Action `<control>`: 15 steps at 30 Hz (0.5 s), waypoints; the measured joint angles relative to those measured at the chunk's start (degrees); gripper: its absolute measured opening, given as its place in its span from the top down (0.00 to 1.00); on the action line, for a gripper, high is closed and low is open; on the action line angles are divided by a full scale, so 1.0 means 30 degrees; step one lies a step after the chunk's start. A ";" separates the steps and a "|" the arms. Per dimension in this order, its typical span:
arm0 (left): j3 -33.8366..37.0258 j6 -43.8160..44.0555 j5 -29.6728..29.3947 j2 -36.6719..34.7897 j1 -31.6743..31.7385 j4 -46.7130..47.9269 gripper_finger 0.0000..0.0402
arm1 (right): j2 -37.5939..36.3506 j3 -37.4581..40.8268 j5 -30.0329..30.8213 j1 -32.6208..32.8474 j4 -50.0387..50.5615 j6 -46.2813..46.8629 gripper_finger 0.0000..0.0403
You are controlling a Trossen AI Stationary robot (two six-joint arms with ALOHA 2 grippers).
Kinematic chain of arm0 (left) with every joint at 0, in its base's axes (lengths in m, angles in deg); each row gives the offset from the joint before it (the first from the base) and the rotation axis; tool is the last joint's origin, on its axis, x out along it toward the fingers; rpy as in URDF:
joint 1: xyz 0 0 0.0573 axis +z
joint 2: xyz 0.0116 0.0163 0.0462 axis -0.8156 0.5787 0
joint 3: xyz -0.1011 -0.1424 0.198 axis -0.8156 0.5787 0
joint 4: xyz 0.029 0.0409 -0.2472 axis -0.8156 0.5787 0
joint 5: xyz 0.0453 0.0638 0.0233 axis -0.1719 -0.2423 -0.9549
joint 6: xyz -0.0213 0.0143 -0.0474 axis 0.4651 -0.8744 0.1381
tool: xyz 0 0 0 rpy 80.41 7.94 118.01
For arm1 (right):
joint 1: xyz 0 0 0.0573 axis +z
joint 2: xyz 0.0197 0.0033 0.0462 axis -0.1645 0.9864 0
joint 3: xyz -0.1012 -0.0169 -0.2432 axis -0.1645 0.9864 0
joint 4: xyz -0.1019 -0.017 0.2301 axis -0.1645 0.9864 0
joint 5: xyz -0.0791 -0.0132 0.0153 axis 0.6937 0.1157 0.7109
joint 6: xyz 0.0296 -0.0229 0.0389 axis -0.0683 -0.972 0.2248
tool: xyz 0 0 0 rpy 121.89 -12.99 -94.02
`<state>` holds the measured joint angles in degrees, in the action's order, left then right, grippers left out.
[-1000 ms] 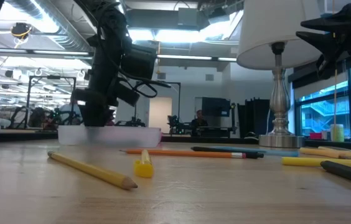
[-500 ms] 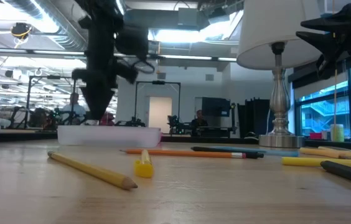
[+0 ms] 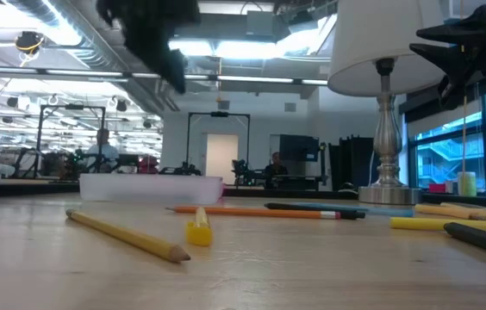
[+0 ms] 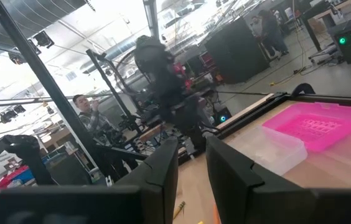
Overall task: Pick & place school supplies into a supply box
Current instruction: Put the orange pencil into the pink supply box
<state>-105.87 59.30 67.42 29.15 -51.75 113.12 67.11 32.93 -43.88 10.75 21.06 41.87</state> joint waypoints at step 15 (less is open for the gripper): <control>-0.0007 0.2465 -0.2675 0.4282 -0.3581 -0.6389 0.73 | 0.0000 0.0002 -0.0003 -0.0005 0.0000 0.0509 0.78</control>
<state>-105.89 66.69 59.39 42.00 -62.50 93.95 67.11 32.93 -43.89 10.74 21.06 43.39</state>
